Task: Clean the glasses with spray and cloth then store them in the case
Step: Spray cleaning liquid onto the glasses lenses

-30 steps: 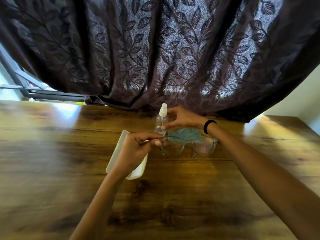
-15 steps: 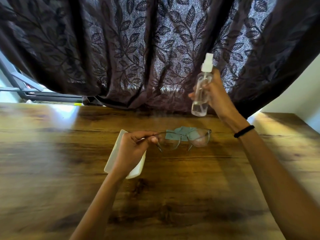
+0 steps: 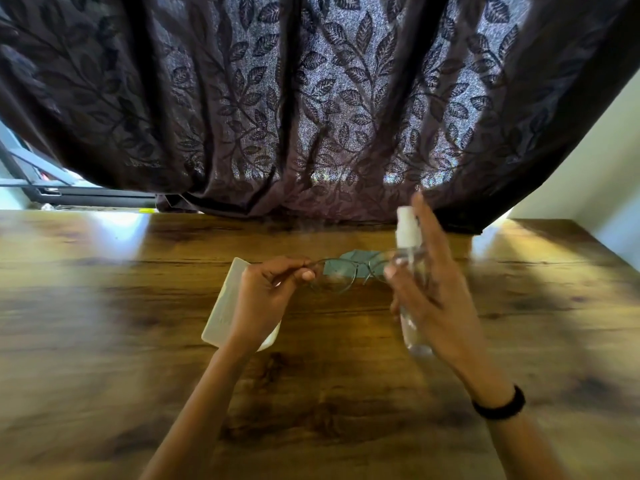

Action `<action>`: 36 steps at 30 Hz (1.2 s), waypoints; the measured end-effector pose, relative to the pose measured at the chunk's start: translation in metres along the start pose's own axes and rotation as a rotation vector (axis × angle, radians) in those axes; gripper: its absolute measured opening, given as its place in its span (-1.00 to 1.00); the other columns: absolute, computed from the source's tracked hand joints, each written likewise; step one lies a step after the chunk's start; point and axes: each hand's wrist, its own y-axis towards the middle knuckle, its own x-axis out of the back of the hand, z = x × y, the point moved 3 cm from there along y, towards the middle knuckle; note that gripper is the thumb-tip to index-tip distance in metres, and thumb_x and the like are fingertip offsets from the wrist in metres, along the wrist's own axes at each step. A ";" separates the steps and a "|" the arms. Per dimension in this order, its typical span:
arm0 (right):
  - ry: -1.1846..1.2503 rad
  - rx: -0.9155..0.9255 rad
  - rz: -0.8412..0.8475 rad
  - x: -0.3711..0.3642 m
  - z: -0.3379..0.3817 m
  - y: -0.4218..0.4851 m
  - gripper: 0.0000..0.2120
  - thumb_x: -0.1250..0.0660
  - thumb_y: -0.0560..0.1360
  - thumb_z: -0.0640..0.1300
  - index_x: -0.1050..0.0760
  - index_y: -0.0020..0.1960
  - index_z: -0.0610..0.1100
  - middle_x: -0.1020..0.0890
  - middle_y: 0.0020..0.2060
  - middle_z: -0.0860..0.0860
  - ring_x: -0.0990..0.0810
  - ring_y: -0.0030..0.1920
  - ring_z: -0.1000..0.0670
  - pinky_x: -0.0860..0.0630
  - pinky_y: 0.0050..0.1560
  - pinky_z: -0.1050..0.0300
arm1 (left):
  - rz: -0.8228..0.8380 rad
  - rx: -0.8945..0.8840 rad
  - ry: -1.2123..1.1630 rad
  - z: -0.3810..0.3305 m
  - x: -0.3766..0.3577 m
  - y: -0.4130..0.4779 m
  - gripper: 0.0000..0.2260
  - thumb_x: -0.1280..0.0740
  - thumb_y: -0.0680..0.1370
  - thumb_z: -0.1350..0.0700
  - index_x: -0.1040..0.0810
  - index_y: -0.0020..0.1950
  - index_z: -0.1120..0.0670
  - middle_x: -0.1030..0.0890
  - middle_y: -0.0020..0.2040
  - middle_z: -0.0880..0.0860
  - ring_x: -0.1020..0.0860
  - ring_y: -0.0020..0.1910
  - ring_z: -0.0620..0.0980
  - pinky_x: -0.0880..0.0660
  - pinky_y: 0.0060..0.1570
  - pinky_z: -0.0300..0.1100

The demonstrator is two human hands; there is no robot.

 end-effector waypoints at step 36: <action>-0.319 -0.111 -0.168 -0.008 -0.032 -0.042 -0.44 -0.24 0.51 -0.06 -0.08 0.40 0.24 -0.52 -0.33 -0.05 -0.50 -0.41 -0.11 -0.52 -0.41 -0.19 | 0.031 -0.022 0.006 -0.003 -0.004 0.001 -0.86 -0.34 0.38 0.02 -0.59 -0.11 -0.19 -0.63 -0.16 -0.28 -0.61 -0.08 -0.25 -0.49 -0.07 -0.41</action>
